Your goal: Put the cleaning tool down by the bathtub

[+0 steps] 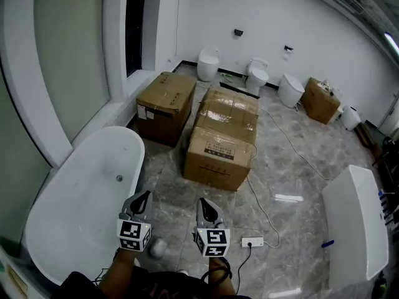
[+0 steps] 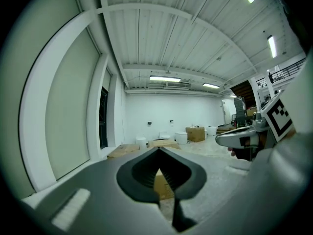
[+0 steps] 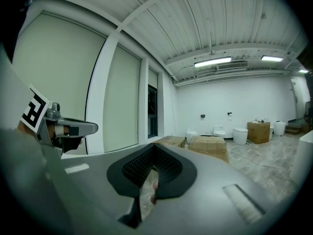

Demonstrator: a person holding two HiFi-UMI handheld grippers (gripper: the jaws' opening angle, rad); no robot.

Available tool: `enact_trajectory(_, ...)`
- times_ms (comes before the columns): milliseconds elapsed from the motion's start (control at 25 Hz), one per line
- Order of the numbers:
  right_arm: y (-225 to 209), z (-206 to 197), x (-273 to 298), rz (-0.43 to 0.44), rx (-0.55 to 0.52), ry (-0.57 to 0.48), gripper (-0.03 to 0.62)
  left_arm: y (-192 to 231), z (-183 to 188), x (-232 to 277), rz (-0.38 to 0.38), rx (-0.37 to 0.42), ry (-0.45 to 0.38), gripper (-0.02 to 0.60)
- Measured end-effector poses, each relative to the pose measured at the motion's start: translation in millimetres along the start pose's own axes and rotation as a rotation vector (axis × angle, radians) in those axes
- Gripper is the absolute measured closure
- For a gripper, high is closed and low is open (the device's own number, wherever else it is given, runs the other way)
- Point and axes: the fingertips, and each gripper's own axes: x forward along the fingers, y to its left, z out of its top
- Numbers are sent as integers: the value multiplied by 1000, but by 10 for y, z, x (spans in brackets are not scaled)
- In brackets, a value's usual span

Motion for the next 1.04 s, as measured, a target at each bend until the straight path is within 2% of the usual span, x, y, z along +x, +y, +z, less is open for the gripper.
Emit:
enact_trajectory(240,-68,209,-70,1,-26,-32,577,-75,167,-37,22,55,-26,581)
enact_trajectory(440,-101,263,-91,3,-41,-39,577,-64,217,-43,23,32,-22,581)
enact_trajectory(1040,-242,221,-140,-23,-33,-24,577,-232,247,28,-28,55,-8,581)
